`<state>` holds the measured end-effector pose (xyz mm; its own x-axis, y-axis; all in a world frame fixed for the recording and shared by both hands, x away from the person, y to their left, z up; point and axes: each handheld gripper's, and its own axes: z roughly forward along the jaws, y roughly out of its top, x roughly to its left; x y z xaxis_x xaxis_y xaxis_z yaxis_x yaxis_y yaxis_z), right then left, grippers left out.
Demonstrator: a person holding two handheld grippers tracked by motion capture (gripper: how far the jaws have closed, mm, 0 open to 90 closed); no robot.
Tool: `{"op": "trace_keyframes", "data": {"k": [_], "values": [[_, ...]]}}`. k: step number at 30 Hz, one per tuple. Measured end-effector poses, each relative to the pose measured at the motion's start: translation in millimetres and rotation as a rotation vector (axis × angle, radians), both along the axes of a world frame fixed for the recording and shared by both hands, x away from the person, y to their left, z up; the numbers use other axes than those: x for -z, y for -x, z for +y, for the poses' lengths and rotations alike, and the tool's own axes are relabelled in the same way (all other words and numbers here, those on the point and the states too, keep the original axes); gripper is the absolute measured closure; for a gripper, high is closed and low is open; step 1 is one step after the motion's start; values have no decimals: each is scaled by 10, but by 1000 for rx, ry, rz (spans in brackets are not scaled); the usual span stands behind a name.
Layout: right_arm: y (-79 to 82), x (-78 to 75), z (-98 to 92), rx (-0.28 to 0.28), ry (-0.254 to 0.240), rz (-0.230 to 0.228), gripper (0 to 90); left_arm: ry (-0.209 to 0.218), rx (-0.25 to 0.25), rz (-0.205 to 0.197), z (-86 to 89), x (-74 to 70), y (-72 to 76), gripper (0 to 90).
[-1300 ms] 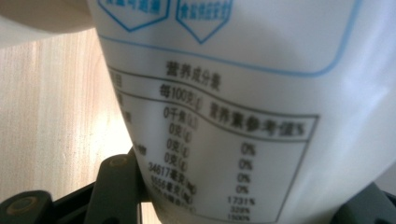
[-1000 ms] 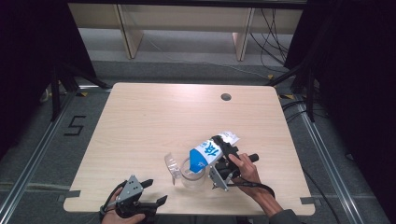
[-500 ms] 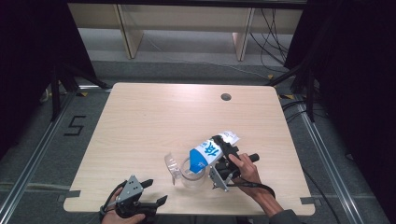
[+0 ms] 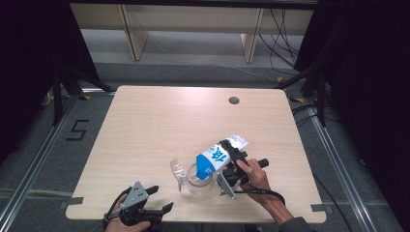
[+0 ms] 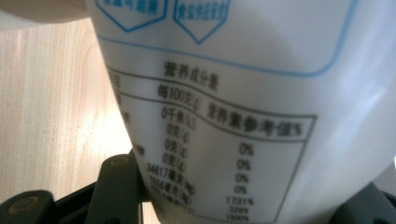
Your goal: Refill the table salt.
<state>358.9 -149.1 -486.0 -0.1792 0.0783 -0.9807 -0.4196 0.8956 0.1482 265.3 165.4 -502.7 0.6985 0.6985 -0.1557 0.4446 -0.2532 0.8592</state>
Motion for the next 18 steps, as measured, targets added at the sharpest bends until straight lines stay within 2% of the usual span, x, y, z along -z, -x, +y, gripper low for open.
{"op": "trace_keyframes", "data": {"k": [2, 3, 5, 6, 7, 8, 11, 12, 14, 15, 17, 18], "values": [[-6, -2, 0, -10, 15, -7, 471, -8, 12, -10, 8, -2, -8, 217], [-5, -7, 1, -8, 26, -11, 471, 6, 0, 2, -1, 5, -2, 217], [1, -19, 1, -5, 38, -18, 473, 4, 1, 1, 1, -1, 2, 217], [2, -81, -8, -2, 113, -68, 473, -5, 9, -7, 7, -5, -3, 217], [5, -83, -9, 1, 121, -60, 473, -8, 11, -9, 10, -5, -5, 217], [3, -84, -8, -2, 121, -67, 473, 5, -1, 4, 3, 0, -1, 217], [-1, -81, -10, -3, 120, -67, 473, 6, -1, 4, 2, 1, -3, 217], [21, -27, -26, 35, 56, -26, 473, 5, -1, 3, 1, 1, -2, 217], [7, -91, -9, 0, 138, -75, 473, 5, 0, 2, -1, 1, -1, 217], [7, -93, -8, -2, 137, -77, 473, 4, 1, 1, 0, -1, 0, 217], [-2, -70, -9, -5, 116, -64, 475, 2, 2, 0, 6, -5, 0, 217], [13, -40, -18, 19, 80, -43, 475, 2, 2, 1, 7, -5, -1, 217]]}}
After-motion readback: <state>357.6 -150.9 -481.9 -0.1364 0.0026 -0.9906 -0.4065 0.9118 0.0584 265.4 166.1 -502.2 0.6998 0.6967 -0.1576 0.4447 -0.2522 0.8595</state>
